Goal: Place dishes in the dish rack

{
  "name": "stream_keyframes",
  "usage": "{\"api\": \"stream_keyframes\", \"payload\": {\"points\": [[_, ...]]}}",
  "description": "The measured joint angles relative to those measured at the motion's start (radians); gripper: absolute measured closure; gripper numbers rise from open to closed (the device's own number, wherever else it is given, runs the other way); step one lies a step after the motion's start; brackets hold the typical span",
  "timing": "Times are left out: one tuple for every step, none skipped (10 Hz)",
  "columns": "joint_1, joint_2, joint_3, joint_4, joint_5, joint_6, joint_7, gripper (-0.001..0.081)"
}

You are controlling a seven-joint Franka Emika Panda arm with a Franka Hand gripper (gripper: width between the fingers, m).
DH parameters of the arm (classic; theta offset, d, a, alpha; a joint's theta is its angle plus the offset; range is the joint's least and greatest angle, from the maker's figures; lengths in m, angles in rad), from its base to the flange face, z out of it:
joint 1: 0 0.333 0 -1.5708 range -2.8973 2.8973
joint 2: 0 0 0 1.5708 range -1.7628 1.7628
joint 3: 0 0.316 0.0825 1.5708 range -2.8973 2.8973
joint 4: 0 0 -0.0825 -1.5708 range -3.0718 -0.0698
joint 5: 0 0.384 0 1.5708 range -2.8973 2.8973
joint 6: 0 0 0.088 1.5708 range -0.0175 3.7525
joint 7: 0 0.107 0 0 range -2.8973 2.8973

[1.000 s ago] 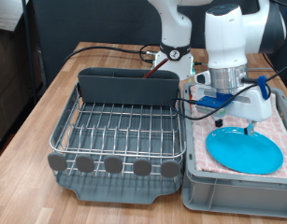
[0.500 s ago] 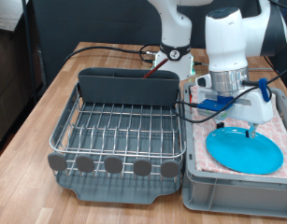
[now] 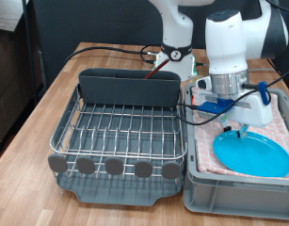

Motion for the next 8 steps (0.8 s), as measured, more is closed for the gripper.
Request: {"api": "stream_keyframes", "payload": {"points": [[-0.003,0.000,0.004,-0.006,0.004,0.001,-0.001,0.0654],[-0.007,0.000,0.008,-0.010,0.005,0.009,-0.003,0.0654],[-0.011,0.000,0.013,-0.010,0.005,0.015,-0.003,0.0763],[-0.012,0.000,0.012,-0.010,0.003,0.015,-0.003,0.0763],[0.002,-0.002,-0.007,-0.010,-0.017,0.015,0.007,0.0763],[0.039,-0.008,-0.055,-0.009,-0.073,0.013,0.046,0.0764],[0.090,-0.019,-0.119,-0.006,-0.151,0.002,0.111,0.0764],[0.139,-0.035,-0.180,-0.003,-0.223,-0.026,0.177,0.0764]]}}
